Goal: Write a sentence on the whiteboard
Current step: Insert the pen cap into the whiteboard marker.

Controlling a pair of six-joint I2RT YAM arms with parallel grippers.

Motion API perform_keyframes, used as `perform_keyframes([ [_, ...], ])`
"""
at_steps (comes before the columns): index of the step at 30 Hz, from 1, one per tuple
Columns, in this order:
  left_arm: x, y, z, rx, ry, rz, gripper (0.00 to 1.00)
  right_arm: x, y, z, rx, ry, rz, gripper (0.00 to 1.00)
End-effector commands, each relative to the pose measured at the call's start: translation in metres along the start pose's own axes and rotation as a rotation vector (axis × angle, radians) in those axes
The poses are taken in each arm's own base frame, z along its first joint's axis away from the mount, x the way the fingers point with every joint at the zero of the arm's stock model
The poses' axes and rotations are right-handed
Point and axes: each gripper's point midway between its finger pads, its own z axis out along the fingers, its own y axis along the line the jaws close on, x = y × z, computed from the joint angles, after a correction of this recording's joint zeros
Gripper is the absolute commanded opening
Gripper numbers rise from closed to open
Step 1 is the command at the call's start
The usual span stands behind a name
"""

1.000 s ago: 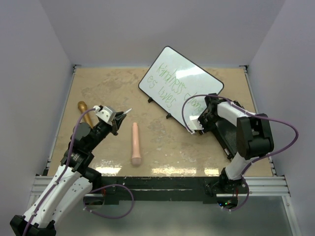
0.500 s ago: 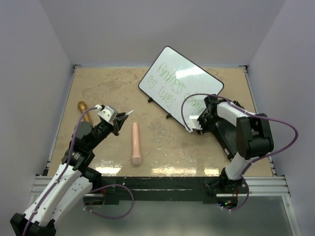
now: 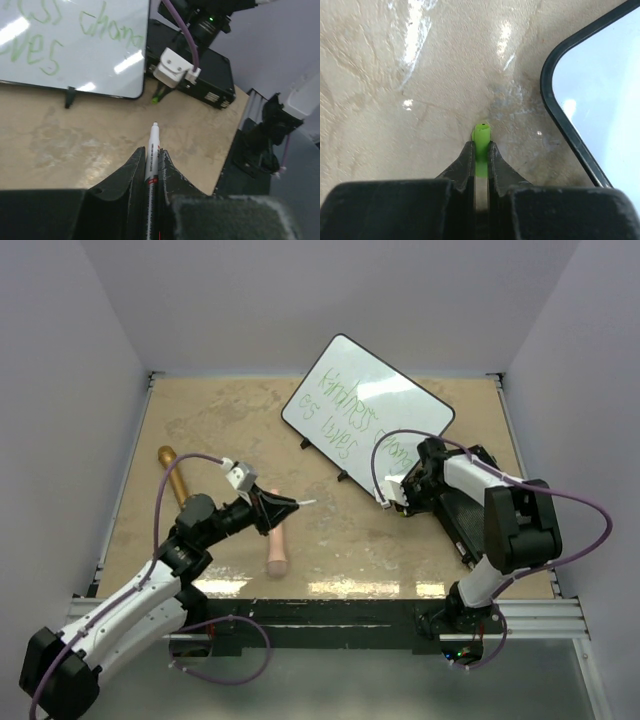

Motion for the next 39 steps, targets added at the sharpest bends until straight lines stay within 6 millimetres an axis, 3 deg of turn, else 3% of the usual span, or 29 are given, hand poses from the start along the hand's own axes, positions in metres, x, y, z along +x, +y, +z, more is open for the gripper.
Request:
perform_keyframes([
  [1,0.003,-0.027,0.015,0.092,-0.055,-0.103,0.0,-0.015,0.015,0.006,-0.007,-0.076,0.108,0.0],
  [5,0.016,-0.032,0.021,0.116,-0.059,-0.154,0.0,-0.022,0.013,0.002,0.037,-0.104,0.121,0.0],
  [12,0.03,-0.027,0.029,0.102,-0.092,-0.231,0.0,-0.072,0.007,-0.013,0.071,-0.27,0.105,0.0],
  [19,0.052,-0.017,0.052,0.076,-0.027,-0.232,0.0,-0.11,0.007,-0.001,0.064,-0.324,0.041,0.0],
  [26,0.056,-0.02,0.083,0.064,0.0,-0.183,0.0,-0.123,0.008,0.002,0.063,-0.338,0.017,0.0],
  [32,0.074,-0.019,0.105,0.036,0.057,-0.144,0.0,-0.13,0.011,0.011,0.038,-0.327,0.006,0.0],
  [39,0.09,-0.01,0.113,-0.015,0.09,-0.123,0.0,-0.131,0.012,0.013,0.042,-0.328,0.005,0.0],
])
